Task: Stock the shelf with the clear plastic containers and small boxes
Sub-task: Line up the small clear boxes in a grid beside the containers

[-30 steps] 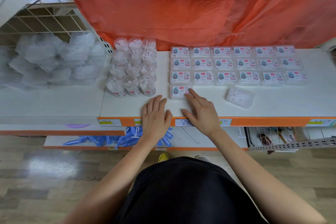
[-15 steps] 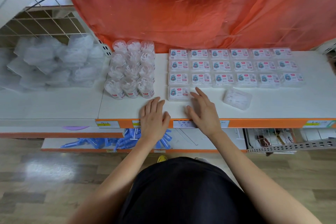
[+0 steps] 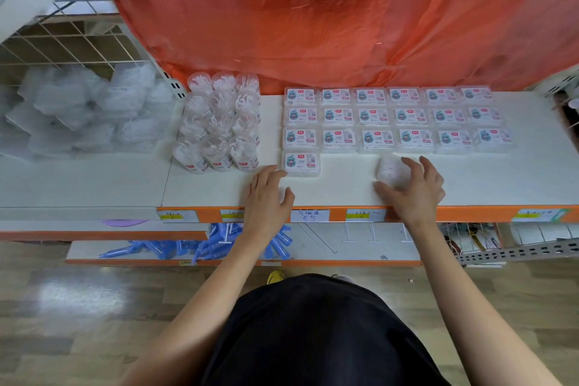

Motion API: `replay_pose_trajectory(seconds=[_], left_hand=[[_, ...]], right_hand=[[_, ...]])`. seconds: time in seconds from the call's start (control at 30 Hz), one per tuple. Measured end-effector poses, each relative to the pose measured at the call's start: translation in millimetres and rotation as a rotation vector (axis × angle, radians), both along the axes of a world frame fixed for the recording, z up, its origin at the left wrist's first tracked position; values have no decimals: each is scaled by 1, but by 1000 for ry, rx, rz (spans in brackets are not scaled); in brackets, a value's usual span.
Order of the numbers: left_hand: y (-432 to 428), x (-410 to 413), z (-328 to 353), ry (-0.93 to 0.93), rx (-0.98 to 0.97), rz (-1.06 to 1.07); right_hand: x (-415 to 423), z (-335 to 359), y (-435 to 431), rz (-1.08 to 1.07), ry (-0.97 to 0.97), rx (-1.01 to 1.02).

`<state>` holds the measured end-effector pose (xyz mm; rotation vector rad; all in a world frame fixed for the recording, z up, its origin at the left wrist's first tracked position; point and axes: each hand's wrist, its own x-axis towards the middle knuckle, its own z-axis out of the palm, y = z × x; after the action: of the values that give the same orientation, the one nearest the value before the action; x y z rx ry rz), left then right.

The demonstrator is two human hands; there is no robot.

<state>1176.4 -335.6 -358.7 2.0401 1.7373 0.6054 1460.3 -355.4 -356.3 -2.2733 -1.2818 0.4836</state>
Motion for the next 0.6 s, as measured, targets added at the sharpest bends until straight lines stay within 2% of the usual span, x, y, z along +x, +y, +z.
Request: replay_pose_trajectory(seconds=[0.17,0.3,0.5,0.6], left_hand=[[4,15,17,-86,97,42],[6,24,27,-177,91,46],[16,43,47,-576,-411,117],[23,48,54,-705,-619,131]], right_hand=[[2,3,0,58,-60,15],[-2,4,-4,150,13,67],[-23,21,2,355,134,233],[-37,30,8,450,176,297]])
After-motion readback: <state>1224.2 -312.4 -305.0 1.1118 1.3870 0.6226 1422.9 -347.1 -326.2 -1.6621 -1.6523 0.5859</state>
